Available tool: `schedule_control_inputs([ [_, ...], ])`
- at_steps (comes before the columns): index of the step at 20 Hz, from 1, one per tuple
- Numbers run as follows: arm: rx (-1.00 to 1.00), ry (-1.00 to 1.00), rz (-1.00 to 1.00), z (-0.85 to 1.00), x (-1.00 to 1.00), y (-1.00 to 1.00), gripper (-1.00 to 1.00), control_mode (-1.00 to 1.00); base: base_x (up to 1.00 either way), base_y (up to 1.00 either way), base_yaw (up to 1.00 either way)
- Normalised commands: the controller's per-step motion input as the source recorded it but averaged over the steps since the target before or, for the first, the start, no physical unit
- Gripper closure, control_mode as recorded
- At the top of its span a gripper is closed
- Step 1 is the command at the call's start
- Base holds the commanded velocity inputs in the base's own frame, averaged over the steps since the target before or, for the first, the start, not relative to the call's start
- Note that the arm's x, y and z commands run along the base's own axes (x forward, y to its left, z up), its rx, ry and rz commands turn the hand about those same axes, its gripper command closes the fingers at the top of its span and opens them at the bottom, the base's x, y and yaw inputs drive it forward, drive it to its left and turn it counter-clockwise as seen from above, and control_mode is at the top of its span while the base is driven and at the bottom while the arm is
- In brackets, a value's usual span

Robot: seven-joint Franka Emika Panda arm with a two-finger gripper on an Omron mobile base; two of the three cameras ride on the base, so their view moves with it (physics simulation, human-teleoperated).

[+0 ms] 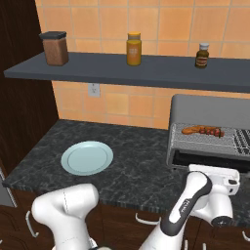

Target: Pick up the kebab skewer and baguette bread, and place them inside the toaster oven. Close the toaster oven door and start by setting the timer.

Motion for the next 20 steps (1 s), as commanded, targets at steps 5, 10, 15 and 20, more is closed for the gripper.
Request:
schedule_control_inputs([
  [5, 0.0, 0.0, 0.0, 0.09, 0.31, 0.15, -1.0, -1.0, 0.0, 0.0, 0.0],
  [10, 0.0, 0.0, 0.0, 0.11, 0.31, 0.1, -1.0, -1.0, 0.0, 0.0, 0.0],
  [15, 0.0, 0.0, 0.0, 0.1, 0.33, 0.08, -1.0, -1.0, 0.0, 0.0, 0.0],
  [20, 0.0, 0.0, 0.0, 0.05, 0.35, 0.11, -1.0, -1.0, 0.0, 0.0, 0.0],
])
